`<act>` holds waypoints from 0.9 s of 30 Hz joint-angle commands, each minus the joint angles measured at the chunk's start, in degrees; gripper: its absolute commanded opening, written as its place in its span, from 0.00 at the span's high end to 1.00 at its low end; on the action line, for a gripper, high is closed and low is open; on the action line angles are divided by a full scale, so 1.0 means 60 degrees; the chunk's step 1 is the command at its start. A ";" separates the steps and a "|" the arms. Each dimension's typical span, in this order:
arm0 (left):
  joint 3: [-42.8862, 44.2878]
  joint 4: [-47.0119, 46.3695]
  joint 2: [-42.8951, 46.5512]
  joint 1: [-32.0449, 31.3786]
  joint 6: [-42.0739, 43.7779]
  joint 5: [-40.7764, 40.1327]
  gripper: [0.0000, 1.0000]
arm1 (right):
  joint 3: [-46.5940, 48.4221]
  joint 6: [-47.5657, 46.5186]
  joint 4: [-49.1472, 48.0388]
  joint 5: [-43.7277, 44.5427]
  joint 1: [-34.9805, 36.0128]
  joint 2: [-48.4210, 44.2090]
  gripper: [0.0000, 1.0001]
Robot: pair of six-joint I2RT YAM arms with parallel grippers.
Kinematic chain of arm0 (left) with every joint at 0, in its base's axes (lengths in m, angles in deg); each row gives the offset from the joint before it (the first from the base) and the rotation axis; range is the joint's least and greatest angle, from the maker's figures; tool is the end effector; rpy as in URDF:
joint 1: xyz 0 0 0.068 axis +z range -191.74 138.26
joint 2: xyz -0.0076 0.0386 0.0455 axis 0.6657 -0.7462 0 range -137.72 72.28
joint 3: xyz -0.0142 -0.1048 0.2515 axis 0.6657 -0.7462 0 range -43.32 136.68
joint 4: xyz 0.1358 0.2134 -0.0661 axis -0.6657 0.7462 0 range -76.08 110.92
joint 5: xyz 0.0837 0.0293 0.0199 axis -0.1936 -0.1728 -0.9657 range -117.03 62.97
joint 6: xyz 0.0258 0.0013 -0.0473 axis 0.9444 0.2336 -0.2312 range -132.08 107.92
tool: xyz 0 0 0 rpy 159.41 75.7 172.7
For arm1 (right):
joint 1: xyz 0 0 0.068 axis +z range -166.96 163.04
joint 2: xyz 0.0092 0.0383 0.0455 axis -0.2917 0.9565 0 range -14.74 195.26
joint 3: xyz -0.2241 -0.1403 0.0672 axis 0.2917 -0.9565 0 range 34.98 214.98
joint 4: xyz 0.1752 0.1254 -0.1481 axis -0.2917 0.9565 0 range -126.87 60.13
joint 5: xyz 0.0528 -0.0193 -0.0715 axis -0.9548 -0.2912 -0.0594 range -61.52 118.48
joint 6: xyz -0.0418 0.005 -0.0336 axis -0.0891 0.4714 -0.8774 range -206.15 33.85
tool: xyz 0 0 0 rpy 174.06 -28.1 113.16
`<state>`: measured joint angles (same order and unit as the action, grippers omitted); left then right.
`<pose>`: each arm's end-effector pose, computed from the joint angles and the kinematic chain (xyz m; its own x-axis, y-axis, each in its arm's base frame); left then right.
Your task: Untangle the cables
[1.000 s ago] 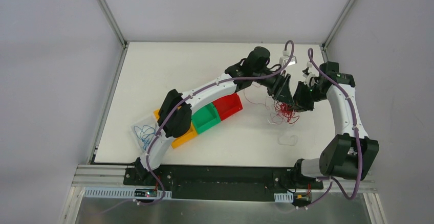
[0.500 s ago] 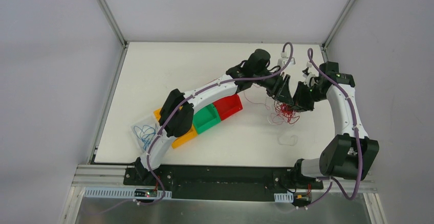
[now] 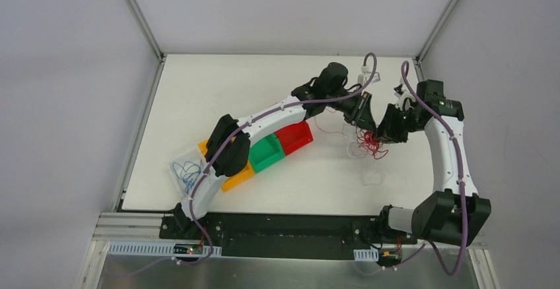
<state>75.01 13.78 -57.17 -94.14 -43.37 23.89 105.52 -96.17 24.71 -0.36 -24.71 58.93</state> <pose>0.3042 -0.4402 0.3107 -0.6001 0.2428 -0.7622 0.7638 -0.1089 -0.6361 0.2388 -0.0151 0.3183 -0.8673 -0.0357 -0.4965 -0.2406 0.9033 0.3552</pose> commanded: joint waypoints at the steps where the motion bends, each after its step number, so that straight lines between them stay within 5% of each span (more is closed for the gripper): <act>1: -0.0032 -0.0697 -0.0032 -0.0152 -0.0323 0.0660 1.00 | -0.0157 -0.0087 -0.0260 -0.0797 0.0061 -0.0425 1.00; 9: -0.0024 -0.2147 0.1010 0.0176 -0.1366 0.1111 1.00 | -0.0638 -0.0297 -0.0789 0.0126 -0.0695 -0.0155 0.65; 19: 0.2536 -0.2404 0.1276 0.0390 -0.1999 0.0879 1.00 | -0.1019 0.0525 -0.2581 0.0372 -0.1021 0.0892 0.64; 27: 0.4840 -0.1528 0.1834 0.0743 -0.1121 0.0282 1.00 | -0.1527 0.0337 -0.3203 0.1252 -0.1127 0.2065 0.60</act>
<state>95.29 6.65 -53.87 -91.17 -51.90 27.50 97.92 -93.68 8.30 1.76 -30.63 67.80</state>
